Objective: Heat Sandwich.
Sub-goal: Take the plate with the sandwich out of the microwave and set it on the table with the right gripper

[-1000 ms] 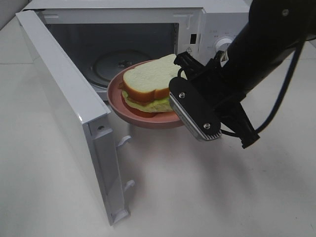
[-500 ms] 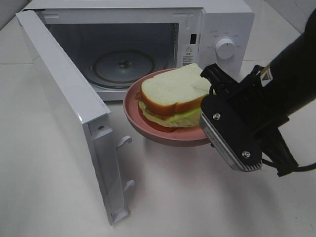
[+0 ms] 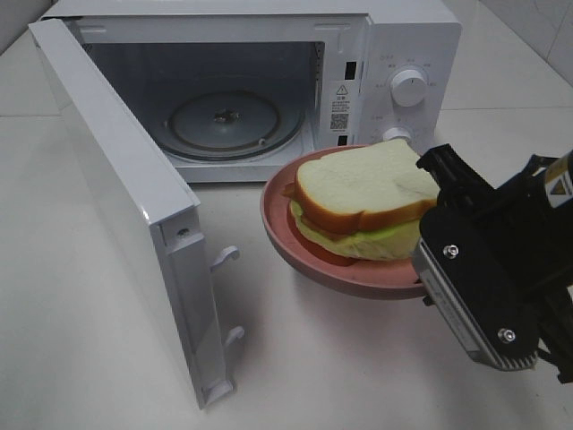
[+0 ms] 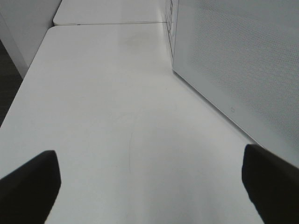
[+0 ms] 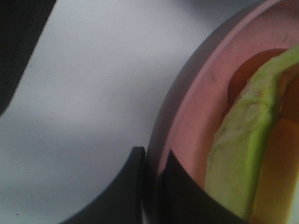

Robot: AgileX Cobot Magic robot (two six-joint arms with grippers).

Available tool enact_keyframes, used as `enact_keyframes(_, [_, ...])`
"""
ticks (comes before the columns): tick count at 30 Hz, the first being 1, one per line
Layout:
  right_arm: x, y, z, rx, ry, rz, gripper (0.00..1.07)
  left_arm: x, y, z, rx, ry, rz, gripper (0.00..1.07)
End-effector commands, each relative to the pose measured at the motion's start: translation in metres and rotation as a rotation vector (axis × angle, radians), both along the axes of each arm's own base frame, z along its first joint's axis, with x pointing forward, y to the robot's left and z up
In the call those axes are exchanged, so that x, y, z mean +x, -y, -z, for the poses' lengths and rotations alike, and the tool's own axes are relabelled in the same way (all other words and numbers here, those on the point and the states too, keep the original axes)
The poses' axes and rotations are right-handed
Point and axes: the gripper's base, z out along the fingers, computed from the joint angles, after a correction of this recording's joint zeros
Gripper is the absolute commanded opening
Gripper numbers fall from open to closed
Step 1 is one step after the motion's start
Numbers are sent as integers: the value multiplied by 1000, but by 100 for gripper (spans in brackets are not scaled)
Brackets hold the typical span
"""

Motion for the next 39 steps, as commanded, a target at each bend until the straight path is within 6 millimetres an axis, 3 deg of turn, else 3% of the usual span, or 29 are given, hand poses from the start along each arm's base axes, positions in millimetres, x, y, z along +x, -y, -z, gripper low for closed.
enact_keyframes(1, [-4, 7, -2, 12, 37, 56, 0, -3, 0, 0, -5, 33, -4, 103])
enact_keyframes(12, [-15, 30, 0, -38, 49, 287, 0, -3, 0, 0, -5, 33, -4, 103])
enact_keyframes(23, [-12, 40, 0, -60, 64, 500, 0, -3, 0, 0, -5, 33, -4, 103])
enact_keyframes(39, [-9, 58, -1, 2, 106, 1074, 0, -3, 0, 0, -5, 33, -4, 103])
